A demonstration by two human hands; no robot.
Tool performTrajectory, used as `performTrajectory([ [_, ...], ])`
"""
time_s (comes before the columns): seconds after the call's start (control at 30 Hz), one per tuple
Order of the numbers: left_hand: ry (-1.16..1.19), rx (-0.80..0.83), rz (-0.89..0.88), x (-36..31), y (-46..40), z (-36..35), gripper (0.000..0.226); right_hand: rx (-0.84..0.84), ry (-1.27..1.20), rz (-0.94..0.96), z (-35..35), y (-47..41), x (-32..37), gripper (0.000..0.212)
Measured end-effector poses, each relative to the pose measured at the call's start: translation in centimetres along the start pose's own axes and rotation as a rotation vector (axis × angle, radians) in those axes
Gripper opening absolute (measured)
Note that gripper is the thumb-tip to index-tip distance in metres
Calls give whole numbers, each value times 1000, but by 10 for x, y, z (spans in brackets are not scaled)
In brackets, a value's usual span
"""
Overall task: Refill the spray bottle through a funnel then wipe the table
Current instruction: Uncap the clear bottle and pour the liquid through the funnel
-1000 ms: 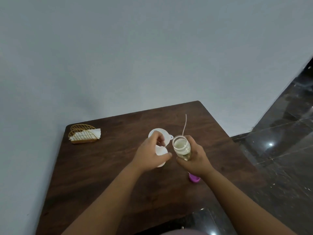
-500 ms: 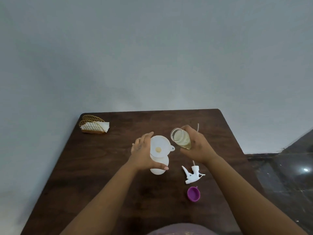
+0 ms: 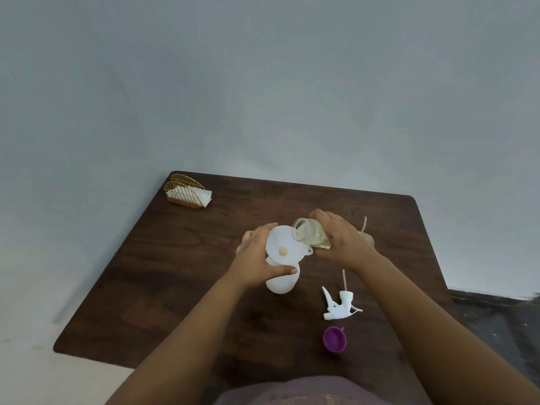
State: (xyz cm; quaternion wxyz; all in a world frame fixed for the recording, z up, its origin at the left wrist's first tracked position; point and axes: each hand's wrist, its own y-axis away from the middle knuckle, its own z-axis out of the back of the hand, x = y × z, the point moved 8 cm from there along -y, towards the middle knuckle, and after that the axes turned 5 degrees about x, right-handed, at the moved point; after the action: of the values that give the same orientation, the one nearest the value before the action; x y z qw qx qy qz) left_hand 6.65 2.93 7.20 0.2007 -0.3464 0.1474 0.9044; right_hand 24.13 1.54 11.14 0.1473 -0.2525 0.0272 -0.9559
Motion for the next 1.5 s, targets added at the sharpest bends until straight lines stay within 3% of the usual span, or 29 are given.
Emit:
performTrajectory([
  [0.77, 171, 16, 17, 5, -2, -4, 89, 116, 223, 2, 3, -17, 9, 54],
  [1.5, 271, 65, -50, 2, -6, -5, 85, 134, 237, -29, 7, -21, 19, 52],
])
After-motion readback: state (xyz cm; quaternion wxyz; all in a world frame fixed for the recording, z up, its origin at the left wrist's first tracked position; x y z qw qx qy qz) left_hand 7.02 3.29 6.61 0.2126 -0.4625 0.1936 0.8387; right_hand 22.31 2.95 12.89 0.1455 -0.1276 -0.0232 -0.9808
